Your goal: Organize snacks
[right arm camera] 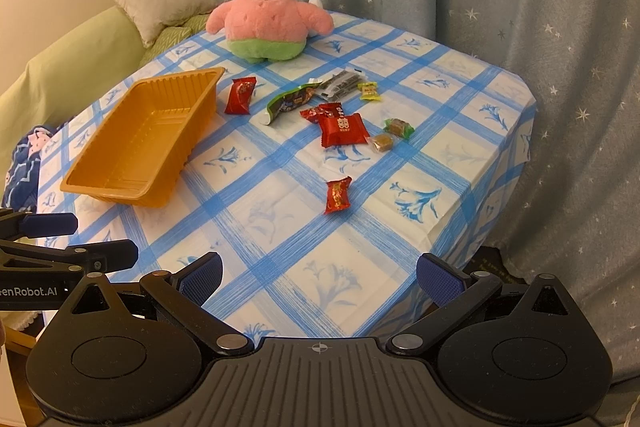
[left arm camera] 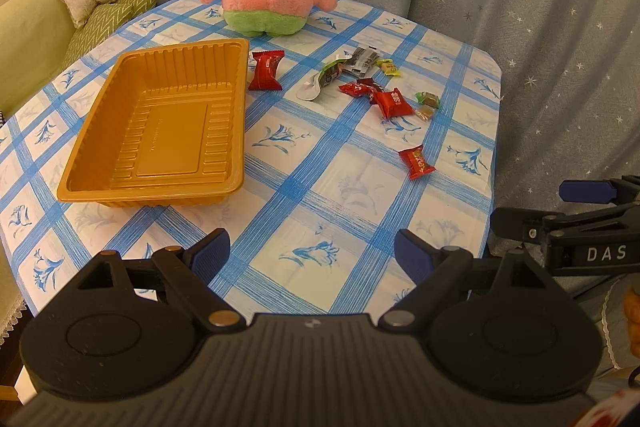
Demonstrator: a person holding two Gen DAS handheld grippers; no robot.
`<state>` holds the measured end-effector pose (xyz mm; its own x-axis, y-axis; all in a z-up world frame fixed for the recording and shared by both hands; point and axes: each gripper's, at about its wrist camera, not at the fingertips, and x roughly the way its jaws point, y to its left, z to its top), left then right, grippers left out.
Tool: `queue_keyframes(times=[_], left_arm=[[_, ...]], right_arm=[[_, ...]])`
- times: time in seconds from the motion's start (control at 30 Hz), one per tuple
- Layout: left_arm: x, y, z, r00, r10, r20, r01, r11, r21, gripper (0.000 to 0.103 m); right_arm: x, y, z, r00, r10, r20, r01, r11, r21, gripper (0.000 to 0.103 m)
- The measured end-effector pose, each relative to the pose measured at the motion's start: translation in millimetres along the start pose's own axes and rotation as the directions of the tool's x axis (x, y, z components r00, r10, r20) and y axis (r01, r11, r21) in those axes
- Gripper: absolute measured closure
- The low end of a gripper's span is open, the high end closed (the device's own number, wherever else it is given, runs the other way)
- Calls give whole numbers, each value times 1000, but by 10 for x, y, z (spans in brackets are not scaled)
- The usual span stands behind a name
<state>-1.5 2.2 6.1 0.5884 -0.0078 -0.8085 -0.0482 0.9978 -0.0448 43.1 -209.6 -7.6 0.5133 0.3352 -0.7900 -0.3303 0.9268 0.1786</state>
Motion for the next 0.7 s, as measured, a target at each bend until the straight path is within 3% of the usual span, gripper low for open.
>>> queue_keyframes(times=[0.7], left_arm=[[153,-46,-40,1000,-29,-7,28,999,-30,15]], right_arm=[[22,-114,-89,999,15,41,-16,999,41,0]])
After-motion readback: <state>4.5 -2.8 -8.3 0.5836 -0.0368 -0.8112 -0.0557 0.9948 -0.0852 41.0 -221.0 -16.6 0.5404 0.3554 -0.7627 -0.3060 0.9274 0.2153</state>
